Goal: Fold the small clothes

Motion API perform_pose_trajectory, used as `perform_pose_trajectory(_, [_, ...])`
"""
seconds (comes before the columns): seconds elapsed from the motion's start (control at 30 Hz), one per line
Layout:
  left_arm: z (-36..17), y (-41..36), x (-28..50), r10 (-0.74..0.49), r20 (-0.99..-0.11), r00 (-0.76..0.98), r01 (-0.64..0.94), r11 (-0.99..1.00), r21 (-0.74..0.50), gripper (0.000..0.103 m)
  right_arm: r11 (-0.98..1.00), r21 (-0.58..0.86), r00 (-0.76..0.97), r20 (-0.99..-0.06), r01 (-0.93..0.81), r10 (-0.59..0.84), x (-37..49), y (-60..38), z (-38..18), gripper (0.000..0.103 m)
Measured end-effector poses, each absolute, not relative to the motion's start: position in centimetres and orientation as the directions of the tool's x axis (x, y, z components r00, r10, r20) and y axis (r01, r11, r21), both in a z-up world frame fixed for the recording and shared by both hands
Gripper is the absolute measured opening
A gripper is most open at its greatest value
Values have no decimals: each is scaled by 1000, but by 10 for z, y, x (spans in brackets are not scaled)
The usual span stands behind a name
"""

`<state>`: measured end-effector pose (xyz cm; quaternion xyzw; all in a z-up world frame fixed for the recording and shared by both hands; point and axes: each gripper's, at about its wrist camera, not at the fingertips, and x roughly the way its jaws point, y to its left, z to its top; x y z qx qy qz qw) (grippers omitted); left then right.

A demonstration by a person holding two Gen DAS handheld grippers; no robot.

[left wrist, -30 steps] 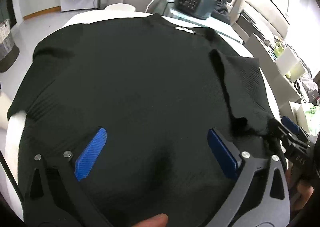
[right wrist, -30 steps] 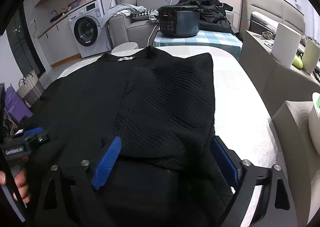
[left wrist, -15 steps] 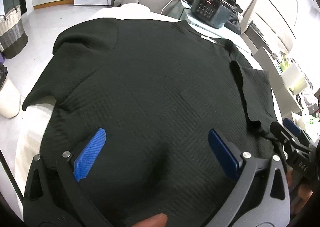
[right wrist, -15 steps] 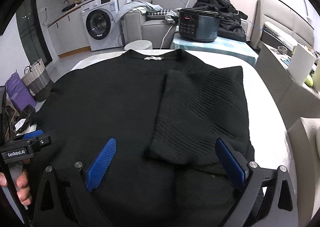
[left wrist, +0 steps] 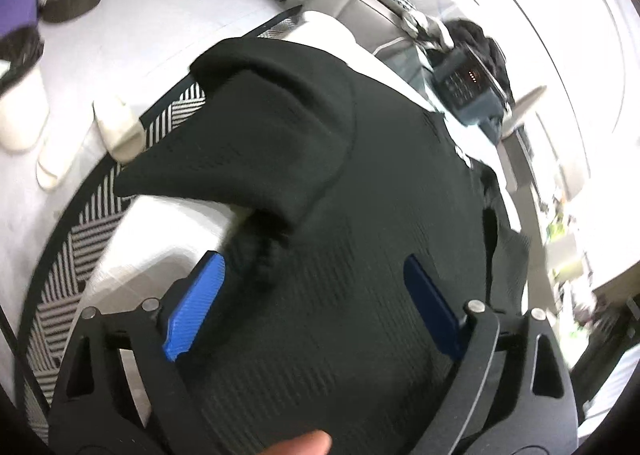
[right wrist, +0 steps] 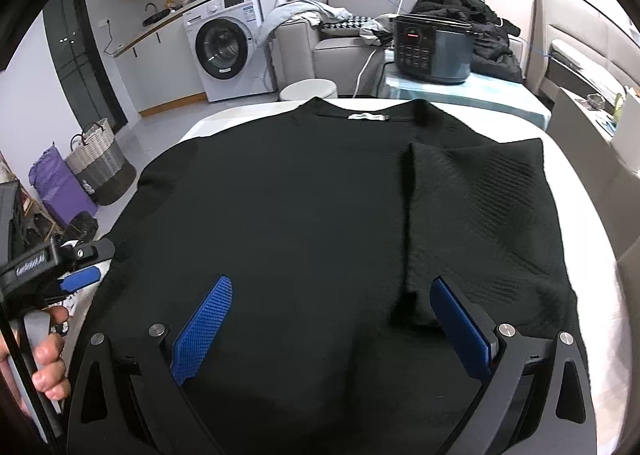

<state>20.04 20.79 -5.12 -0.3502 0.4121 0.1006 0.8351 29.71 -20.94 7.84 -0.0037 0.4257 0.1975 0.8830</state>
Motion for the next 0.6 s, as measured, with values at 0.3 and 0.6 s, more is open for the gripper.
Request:
perform_pose_trajectory(0.3, [-67, 262, 211, -54, -744, 666, -559, 625, -545, 67, 921, 155, 560, -753, -359, 345, 292, -209, 78, 101])
perform_pose_trajectory(0.6, [-34, 246, 232, 146, -692, 707, -535, 750, -389, 2, 922, 145, 555, -761, -358, 335, 291, -210, 70, 101])
